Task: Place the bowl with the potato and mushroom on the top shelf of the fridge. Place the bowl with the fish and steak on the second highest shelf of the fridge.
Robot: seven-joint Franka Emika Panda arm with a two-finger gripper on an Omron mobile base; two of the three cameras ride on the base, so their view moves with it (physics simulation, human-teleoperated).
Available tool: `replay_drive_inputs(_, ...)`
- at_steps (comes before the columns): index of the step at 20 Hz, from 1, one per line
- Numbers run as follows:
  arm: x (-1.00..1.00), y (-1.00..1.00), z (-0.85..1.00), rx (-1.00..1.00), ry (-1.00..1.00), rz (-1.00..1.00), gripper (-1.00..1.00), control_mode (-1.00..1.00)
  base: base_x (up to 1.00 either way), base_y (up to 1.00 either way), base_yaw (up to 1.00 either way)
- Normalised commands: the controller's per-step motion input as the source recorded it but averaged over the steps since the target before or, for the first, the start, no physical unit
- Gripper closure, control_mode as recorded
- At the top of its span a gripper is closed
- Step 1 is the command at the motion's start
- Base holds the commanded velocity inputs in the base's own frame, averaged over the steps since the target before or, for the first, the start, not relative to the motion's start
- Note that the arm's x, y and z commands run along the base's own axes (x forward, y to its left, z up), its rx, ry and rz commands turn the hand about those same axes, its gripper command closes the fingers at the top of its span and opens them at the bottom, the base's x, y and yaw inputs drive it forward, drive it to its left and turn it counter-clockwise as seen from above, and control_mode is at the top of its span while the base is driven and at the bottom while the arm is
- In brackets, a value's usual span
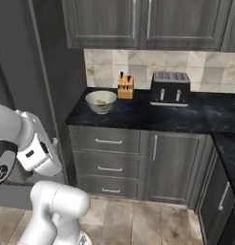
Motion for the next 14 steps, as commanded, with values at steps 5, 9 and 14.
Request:
replay_drive_inputs(5, 0.0, 0.0, 0.0, 0.0, 0.0, 0.0, -1.0, 1.0, 1.0, -0.81, 0.12)
replay_drive_inputs(9, 0.0, 0.0, 0.0, 0.0, 0.0, 0.0, -1.0, 1.0, 0.99, 0.27, 0.29)
replay_drive_inputs(14, 0.0, 0.0, 0.0, 0.0, 0.0, 0.0, -1.0, 1.0, 0.82, 0.31, 0.24)
